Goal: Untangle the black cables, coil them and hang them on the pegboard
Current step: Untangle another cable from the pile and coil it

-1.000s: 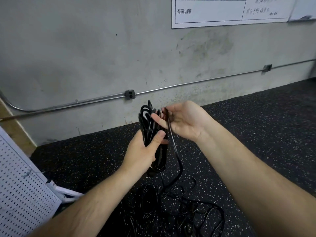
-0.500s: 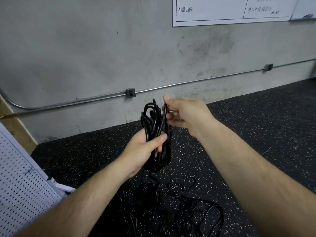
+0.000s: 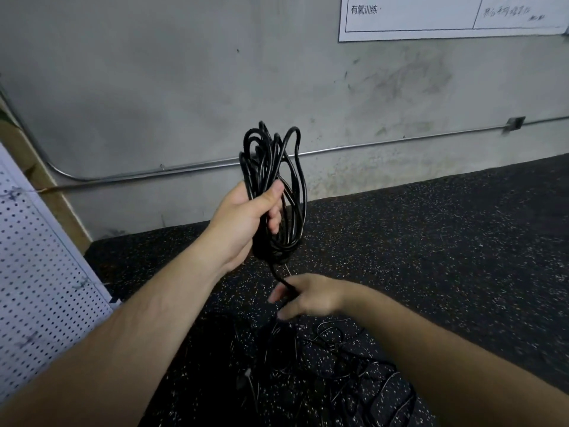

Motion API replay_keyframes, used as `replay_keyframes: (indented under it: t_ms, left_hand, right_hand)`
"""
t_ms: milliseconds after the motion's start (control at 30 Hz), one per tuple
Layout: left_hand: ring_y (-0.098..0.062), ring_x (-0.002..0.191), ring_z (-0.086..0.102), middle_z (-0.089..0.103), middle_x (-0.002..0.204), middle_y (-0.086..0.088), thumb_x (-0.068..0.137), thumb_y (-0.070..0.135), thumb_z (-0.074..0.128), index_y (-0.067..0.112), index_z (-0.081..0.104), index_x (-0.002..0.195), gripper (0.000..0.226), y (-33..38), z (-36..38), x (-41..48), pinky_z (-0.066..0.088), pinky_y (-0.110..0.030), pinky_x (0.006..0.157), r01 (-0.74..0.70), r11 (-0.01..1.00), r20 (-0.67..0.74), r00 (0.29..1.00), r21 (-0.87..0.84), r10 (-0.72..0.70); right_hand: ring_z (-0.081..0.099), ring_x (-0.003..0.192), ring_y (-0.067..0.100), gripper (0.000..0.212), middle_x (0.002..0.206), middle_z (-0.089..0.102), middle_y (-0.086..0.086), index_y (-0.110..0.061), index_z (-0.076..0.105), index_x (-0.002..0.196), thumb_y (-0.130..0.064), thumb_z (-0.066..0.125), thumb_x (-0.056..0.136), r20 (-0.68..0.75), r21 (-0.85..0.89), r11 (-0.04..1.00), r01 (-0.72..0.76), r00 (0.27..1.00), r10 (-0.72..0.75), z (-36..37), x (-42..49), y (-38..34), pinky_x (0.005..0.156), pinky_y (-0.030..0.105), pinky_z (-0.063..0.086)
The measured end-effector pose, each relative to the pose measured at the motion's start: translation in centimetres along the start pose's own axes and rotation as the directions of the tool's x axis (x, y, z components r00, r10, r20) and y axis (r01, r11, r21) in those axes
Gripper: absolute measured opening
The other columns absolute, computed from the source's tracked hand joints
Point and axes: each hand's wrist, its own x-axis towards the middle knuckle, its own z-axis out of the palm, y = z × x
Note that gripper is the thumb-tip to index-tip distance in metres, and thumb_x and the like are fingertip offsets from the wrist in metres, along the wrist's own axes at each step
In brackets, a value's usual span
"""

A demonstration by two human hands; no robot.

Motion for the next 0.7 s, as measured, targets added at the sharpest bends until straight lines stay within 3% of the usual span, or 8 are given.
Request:
replay_keyframes:
  t_ms: [67, 133, 233, 333, 433, 500, 600, 700]
  left_hand:
    - [-0.013, 0.057, 0.043, 0.048, 0.066, 0.002, 0.099, 0.024, 0.064, 0.018, 0.054, 0.087, 0.017, 0.4, -0.9, -0.3, 0.041, -0.026, 0.056, -0.007, 1.0, -0.009, 1.0, 0.01, 0.007]
    - [-0.013, 0.057, 0.043, 0.048, 0.066, 0.003, 0.096, 0.027, 0.066, 0.02, 0.054, 0.086, 0.017, 0.9, -2.3, -0.5, 0.04, -0.025, 0.055, -0.011, 1.0, -0.018, 1.0, 0.023, 0.012]
    - [-0.011, 0.053, 0.04, 0.045, 0.065, 0.004, 0.094, 0.029, 0.064, 0.019, 0.051, 0.085, 0.019, 1.7, -4.7, -0.8, 0.038, -0.024, 0.052, -0.004, 1.0, -0.034, 0.999, 0.029, 0.005]
    - [-0.01, 0.049, 0.036, 0.042, 0.063, 0.004, 0.093, 0.029, 0.064, 0.017, 0.049, 0.086, 0.02, 2.3, -6.6, -1.3, 0.036, -0.022, 0.049, 0.01, 1.0, 0.006, 1.0, 0.008, -0.01]
    - [-0.011, 0.047, 0.034, 0.04, 0.061, 0.002, 0.095, 0.024, 0.063, 0.016, 0.049, 0.084, 0.019, 2.4, -7.2, -2.0, 0.036, -0.023, 0.047, 0.037, 0.999, 0.091, 0.995, 0.019, -0.039]
    - [-0.012, 0.047, 0.034, 0.04, 0.06, 0.001, 0.095, 0.022, 0.064, 0.018, 0.053, 0.084, 0.016, 2.1, -7.2, -2.3, 0.036, -0.024, 0.048, 0.045, 0.995, 0.117, 0.992, 0.091, -0.056]
    - [-0.013, 0.05, 0.04, 0.045, 0.059, 0.004, 0.098, 0.021, 0.063, 0.02, 0.056, 0.093, 0.009, 1.2, -6.6, -2.6, 0.039, -0.029, 0.055, 0.031, 0.927, 0.04, 0.998, 0.373, -0.049]
    - [-0.009, 0.054, 0.047, 0.048, 0.06, 0.007, 0.1, 0.027, 0.061, 0.026, 0.057, 0.101, 0.005, -0.1, -5.3, -2.6, 0.045, -0.029, 0.059, 0.028, 0.832, -0.068, 0.998, 0.554, 0.013]
  right_hand:
    - [0.061, 0.095, 0.007, 0.025, 0.102, 0.066, -0.01, -0.015, 0.07, 0.122, -0.026, 0.063, 0.1, -0.019, -0.013, 1.0, -0.017, 1.0, 0.017, 1.3, 1.4, 0.8, 0.07, 0.012, 0.041]
    - [0.059, 0.105, 0.007, 0.027, 0.108, 0.066, -0.013, -0.017, 0.073, 0.116, -0.035, 0.056, 0.104, -0.025, 0.016, 0.999, -0.047, 0.999, 0.048, 1.8, 2.1, 1.9, 0.076, 0.013, 0.039]
    - [0.058, 0.115, 0.01, 0.045, 0.116, 0.069, -0.014, -0.023, 0.074, 0.107, -0.06, 0.049, 0.099, -0.05, 0.132, 0.986, -0.102, 0.993, 0.11, 0.8, 2.0, 3.3, 0.093, 0.025, 0.043]
    - [0.06, 0.122, 0.016, 0.064, 0.121, 0.072, -0.003, -0.012, 0.071, 0.11, -0.07, 0.052, 0.091, -0.044, 0.374, 0.919, -0.121, 0.988, 0.147, -1.7, 1.7, 4.7, 0.11, 0.038, 0.041]
    - [0.069, 0.078, 0.021, 0.044, 0.074, 0.063, 0.003, -0.012, 0.057, 0.089, -0.054, 0.07, 0.085, -0.077, 0.454, 0.875, -0.168, 0.971, 0.227, -4.8, 0.5, 4.8, 0.073, 0.029, 0.05]
    - [0.044, 0.051, 0.014, 0.031, 0.058, 0.044, -0.005, -0.016, 0.052, 0.081, -0.033, 0.077, 0.08, -0.108, 0.477, 0.85, -0.222, 0.945, 0.307, -6.7, -0.7, 4.3, 0.054, 0.026, 0.038]
    - [0.026, 0.053, 0.011, 0.014, 0.065, 0.029, -0.006, -0.016, 0.047, 0.076, -0.023, 0.06, 0.078, -0.053, 0.749, 0.648, -0.137, 0.963, 0.265, -9.3, -2.0, 2.6, 0.051, 0.025, 0.03]
    - [0.036, 0.057, 0.011, 0.014, 0.069, 0.037, -0.003, -0.008, 0.049, 0.096, -0.017, 0.039, 0.096, -0.1, 0.94, 0.336, 0.053, 0.987, 0.124, -10.3, -3.2, -0.5, 0.052, 0.03, 0.054]
